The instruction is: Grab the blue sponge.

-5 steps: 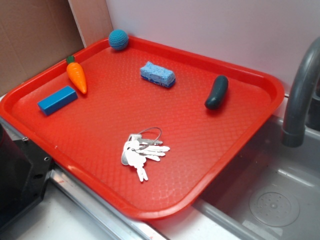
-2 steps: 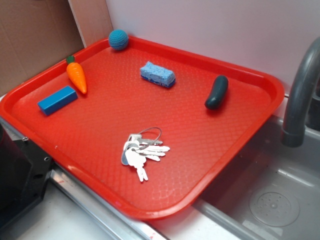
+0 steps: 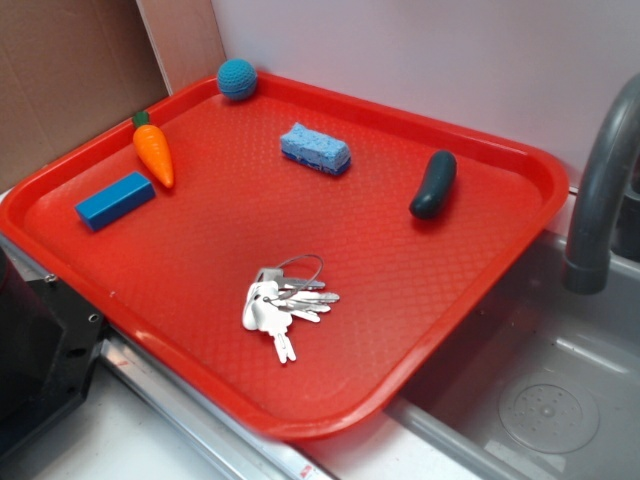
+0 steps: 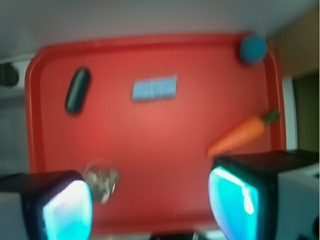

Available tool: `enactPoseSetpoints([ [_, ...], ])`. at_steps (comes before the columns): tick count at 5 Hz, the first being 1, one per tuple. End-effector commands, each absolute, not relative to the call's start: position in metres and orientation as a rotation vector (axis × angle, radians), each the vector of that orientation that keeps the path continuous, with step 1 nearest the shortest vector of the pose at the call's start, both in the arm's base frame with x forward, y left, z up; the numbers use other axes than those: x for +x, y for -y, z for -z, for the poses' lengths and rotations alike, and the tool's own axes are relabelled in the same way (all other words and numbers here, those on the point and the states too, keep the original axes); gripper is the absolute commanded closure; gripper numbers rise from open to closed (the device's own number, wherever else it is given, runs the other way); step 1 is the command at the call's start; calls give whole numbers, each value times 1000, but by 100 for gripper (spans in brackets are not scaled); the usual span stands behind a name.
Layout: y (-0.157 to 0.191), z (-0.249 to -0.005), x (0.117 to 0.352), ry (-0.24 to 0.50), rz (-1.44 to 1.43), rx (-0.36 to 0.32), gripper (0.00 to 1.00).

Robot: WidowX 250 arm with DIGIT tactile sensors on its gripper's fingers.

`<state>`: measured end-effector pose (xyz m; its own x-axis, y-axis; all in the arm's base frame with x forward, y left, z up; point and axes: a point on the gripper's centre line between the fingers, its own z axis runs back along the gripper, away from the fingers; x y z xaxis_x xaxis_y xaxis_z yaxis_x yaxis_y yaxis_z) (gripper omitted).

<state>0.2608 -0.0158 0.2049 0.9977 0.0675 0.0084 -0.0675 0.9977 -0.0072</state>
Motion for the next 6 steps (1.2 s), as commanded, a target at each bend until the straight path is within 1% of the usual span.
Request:
enactPoseSetpoints([
  [1, 10, -163, 307, -148, 404, -65, 0],
  [2, 33, -155, 280, -164, 652, -38, 0],
  [3, 47, -152, 261, -158, 903, -32, 0],
  [4, 35, -140, 245, -170, 1150, 22, 0],
  [5, 29, -137, 242, -171, 1223, 46, 0],
  [6, 23, -141, 242, -166, 1112, 55, 0],
])
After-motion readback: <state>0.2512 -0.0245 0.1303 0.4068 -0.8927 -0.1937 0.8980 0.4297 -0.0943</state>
